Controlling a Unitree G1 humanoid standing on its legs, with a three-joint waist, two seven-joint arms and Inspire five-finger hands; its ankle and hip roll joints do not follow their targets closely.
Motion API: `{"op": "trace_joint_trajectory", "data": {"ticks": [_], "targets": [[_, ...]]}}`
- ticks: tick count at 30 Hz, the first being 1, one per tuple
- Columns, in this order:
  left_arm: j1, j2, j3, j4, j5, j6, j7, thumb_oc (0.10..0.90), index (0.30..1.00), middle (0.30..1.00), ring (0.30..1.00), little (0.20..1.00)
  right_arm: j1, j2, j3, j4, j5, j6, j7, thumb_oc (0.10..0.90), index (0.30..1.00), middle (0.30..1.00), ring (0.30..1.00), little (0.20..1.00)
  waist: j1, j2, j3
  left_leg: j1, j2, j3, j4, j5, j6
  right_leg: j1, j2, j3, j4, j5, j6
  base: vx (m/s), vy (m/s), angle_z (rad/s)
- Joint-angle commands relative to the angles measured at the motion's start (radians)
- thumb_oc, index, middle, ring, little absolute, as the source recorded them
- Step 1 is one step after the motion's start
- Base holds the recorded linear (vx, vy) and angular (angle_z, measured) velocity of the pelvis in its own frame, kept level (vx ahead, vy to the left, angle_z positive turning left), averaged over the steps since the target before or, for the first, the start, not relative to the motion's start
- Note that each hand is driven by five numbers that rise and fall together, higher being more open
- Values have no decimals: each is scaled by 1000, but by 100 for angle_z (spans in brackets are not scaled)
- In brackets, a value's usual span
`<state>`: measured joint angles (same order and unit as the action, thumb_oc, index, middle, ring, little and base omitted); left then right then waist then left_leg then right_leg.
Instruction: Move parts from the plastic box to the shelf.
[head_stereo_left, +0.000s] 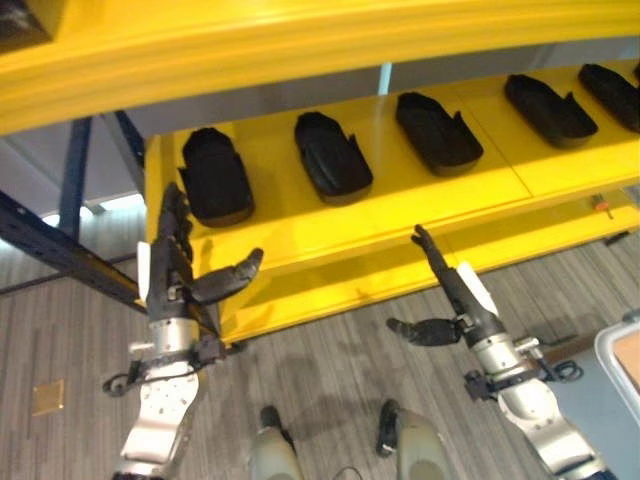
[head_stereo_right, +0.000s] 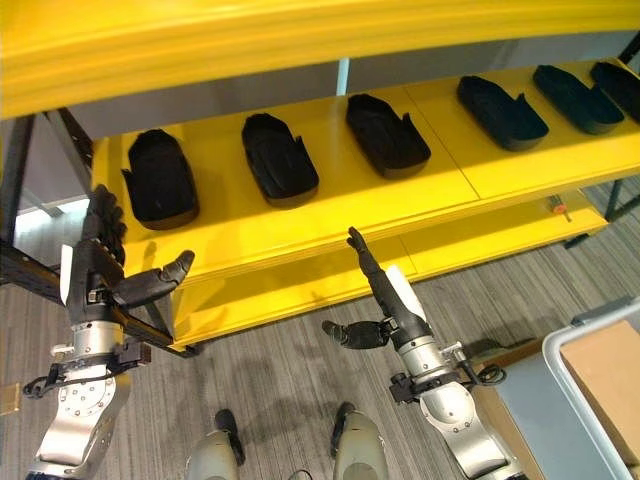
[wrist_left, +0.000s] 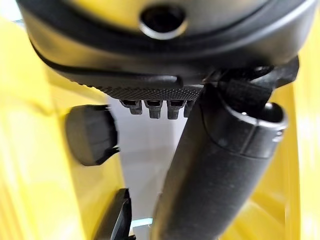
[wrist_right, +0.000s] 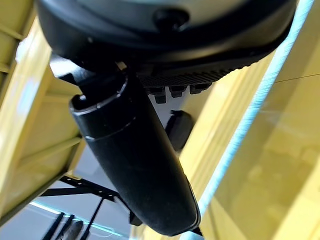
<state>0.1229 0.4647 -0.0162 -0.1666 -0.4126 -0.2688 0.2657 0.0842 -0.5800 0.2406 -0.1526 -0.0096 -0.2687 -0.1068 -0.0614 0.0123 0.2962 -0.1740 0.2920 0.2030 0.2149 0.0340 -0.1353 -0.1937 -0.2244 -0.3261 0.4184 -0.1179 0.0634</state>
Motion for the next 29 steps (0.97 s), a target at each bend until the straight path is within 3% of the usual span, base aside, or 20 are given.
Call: {"op": "trace_joint_trajectory", "data": {"ticks": [1, 6, 11, 18, 29], "targets": [[-42, 26, -15, -86, -115, -112, -122, 900, 1000, 1000, 1000, 1000, -49, 4, -24, -63, 46, -70, 0, 900, 1000, 1000, 1000, 1000, -10, -10, -126, 69, 58, -39, -136, 99, -32, 62, -65, 70, -201, 200, 139, 52, 30, 25], [65, -19, -60, -24, -243, -64, -249, 900, 1000, 1000, 1000, 1000, -13, 11, -13, -51, 52, -59, 37, 900, 1000, 1000, 1000, 1000, 4, -9, -211, 157, 30, -14, -282, 136, -31, 167, -65, 28, -362, 245, 159, 53, 44, 15], [143, -64, -89, 68, -260, -32, -300, 900, 1000, 1000, 1000, 1000, 18, 22, -20, -32, 74, -51, 60, 900, 1000, 1000, 1000, 1000, 10, -16, -264, 167, 17, -14, -302, 134, -29, 205, -62, 21, -442, 282, 168, -29, 32, 6], [192, -97, -126, 166, -239, -8, -322, 900, 1000, 1000, 1000, 1000, 50, 54, -22, 11, 128, -41, 78, 900, 1000, 1000, 1000, 1000, 20, -30, -286, 195, 6, 2, -302, 124, -22, 218, -72, 43, -472, 304, 175, -27, 13, 0], [208, -95, -116, 180, -218, 0, -317, 900, 1000, 1000, 1000, 1000, 46, 63, -3, 11, 138, -35, 91, 900, 1000, 1000, 1000, 1000, 24, -39, -285, 228, -1, 8, -302, 114, -15, 238, -74, 71, -477, 307, 176, -10, 3, -9]]}}
